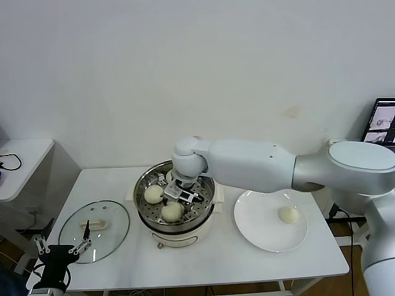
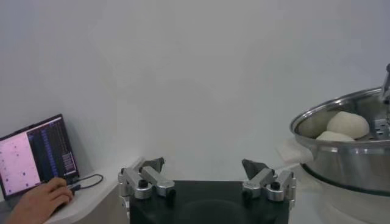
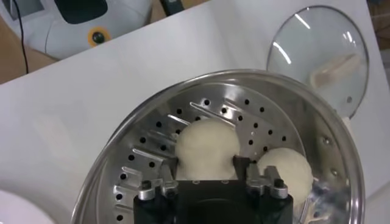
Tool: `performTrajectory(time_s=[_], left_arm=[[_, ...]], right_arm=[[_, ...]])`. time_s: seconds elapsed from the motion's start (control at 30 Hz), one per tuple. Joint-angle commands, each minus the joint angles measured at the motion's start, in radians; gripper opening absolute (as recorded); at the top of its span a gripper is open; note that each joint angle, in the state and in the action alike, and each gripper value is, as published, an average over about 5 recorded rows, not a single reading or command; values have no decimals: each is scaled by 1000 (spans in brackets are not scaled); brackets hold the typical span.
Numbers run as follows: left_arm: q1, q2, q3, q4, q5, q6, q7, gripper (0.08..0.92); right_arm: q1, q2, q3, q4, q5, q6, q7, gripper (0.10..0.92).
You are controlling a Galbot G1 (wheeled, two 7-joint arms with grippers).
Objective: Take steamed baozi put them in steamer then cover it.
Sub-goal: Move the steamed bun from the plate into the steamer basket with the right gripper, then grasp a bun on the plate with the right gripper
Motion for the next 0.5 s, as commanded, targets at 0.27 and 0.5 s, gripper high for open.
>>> performTrajectory(time_s=[0.27, 0.5], left_arm=[[-10, 14, -1, 3, 0, 2, 3, 823], [-25, 36, 2, 7, -8, 6, 6, 823]], right_arm=[[99, -116, 45, 48, 40, -27, -56, 822], [123, -354, 108, 123, 91, -193, -104, 823]])
